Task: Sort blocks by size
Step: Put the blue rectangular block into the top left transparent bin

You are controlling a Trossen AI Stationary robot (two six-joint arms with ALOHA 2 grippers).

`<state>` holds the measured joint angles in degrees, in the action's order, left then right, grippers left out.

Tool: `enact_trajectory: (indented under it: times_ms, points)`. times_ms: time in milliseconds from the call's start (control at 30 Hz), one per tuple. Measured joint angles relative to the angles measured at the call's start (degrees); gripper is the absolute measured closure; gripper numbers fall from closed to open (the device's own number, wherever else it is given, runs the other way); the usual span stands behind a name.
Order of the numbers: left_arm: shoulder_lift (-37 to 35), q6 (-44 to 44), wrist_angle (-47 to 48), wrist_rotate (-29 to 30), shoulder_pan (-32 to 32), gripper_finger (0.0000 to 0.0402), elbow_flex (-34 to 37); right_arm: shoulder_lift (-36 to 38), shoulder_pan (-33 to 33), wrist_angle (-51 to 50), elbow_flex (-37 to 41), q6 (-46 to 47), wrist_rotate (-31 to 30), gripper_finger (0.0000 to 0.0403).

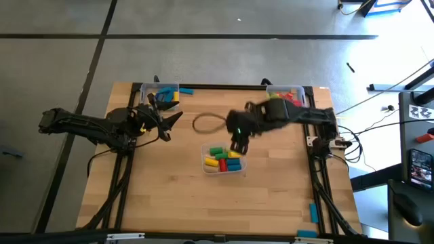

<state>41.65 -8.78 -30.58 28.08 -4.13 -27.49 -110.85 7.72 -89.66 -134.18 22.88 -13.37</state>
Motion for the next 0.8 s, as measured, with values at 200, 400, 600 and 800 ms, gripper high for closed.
enact_trajectory:
  times_ms: [200,400,600,800]
  points:
    - [0.02,0.00,0.00,0.01,-0.01,0.0192,0.00,1.48,9.66,-0.31,3.12,10.74,1.32,0.0173]
    - [0.04,0.02,0.00,0.02,0.01,0.0192,0.00,2.02,16.51,-0.32,8.55,21.00,4.79,0.0173]
    - [0.04,0.02,0.01,0.01,-0.01,0.0192,-0.01,2.32,21.54,-0.33,16.66,28.39,11.07,0.0173]
    - [0.04,1.33,0.00,0.00,-0.01,0.0192,-0.01,2.43,26.03,-0.39,27.26,33.61,17.59,0.0173]
